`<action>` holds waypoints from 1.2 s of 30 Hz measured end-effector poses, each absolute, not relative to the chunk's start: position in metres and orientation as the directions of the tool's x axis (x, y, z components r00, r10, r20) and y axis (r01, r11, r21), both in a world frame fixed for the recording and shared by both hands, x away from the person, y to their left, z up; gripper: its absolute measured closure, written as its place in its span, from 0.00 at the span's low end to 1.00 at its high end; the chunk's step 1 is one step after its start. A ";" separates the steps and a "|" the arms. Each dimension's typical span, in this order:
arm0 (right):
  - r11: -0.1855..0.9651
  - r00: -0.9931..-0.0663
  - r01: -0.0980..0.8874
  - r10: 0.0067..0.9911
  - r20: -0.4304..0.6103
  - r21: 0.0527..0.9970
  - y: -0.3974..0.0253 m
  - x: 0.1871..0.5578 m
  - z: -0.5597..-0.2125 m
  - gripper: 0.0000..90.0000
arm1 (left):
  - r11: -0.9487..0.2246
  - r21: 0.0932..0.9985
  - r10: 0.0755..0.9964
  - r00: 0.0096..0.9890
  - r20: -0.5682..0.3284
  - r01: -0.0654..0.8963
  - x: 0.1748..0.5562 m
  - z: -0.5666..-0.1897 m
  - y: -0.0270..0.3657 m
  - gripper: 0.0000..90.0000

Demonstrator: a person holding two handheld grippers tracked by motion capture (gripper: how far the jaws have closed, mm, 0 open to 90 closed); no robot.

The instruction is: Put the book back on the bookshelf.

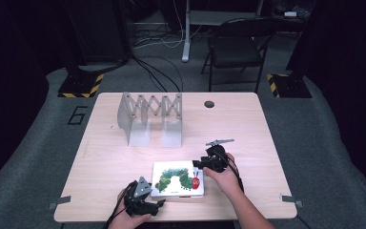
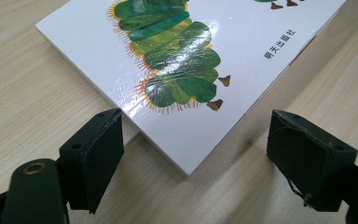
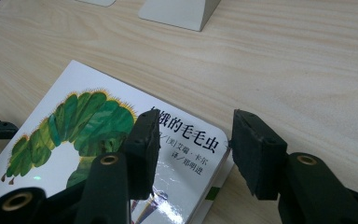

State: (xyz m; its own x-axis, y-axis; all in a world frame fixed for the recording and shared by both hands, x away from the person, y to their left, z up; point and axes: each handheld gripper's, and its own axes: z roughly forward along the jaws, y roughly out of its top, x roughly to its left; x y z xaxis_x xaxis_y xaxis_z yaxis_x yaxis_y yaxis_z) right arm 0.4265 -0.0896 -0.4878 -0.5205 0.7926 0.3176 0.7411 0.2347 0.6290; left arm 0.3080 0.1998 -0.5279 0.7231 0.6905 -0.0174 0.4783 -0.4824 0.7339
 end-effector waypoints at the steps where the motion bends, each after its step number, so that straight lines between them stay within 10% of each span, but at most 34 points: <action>1: 0.233 -0.519 0.743 0.792 0.321 0.627 -0.090 0.426 -0.487 0.58 | -0.480 0.736 0.692 0.722 -0.018 0.478 0.308 -0.528 0.200 0.21; 36: 0.232 -0.564 0.704 0.757 0.331 0.671 -0.089 0.413 -0.453 0.59 | -0.433 0.730 0.793 0.609 0.030 0.528 0.313 -0.531 0.177 0.05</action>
State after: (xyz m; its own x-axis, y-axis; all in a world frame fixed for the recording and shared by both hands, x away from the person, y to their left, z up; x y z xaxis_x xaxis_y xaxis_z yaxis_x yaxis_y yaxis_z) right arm 0.4126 -0.0895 -0.4526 -0.5640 0.7566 0.3309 0.7044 0.2317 0.6709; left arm 0.3128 0.1765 -0.5309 0.6091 0.7925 0.0298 0.5282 -0.4334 0.7301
